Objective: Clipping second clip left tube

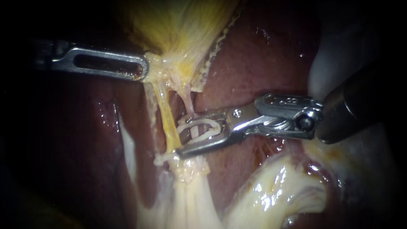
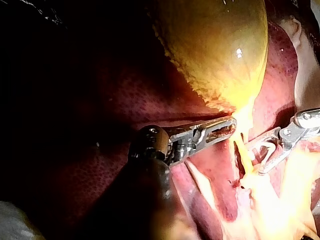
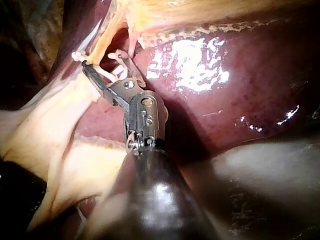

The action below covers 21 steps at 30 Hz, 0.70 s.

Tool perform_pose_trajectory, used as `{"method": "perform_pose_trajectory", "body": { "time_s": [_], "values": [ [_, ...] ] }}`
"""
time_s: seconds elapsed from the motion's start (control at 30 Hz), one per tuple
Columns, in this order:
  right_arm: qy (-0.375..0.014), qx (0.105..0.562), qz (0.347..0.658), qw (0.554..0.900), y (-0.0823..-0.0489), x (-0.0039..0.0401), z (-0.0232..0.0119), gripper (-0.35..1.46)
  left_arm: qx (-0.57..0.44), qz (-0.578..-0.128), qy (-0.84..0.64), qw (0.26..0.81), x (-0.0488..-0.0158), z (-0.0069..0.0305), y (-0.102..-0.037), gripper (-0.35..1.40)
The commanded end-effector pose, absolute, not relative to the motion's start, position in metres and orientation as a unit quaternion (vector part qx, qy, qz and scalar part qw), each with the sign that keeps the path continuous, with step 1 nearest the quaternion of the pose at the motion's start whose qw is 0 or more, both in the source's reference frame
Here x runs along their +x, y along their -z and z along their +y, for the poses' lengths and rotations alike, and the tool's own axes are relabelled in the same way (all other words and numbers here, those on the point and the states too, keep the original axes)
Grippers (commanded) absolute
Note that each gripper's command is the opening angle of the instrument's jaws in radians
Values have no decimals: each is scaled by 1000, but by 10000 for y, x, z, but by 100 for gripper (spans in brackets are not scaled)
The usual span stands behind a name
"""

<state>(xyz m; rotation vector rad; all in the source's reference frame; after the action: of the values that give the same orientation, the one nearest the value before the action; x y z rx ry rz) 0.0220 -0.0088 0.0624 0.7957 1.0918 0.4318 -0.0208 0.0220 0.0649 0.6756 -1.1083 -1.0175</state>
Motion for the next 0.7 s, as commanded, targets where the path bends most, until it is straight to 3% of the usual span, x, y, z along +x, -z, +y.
{"method": "perform_pose_trajectory", "body": {
  "time_s": [0.03,0.2,0.47,0.7],
  "values": [
    [-198,365,502,759,-625,221,-88,46,301,-493,453,679,-208,219,-649,-35],
    [-199,363,505,757,-628,234,-93,49,300,-493,453,679,-210,220,-650,-35],
    [-227,381,543,713,-610,256,-104,49,300,-493,453,679,-211,220,-650,-35],
    [-223,409,562,684,-587,258,-106,50,300,-493,454,679,-211,219,-650,-35]
  ]
}}
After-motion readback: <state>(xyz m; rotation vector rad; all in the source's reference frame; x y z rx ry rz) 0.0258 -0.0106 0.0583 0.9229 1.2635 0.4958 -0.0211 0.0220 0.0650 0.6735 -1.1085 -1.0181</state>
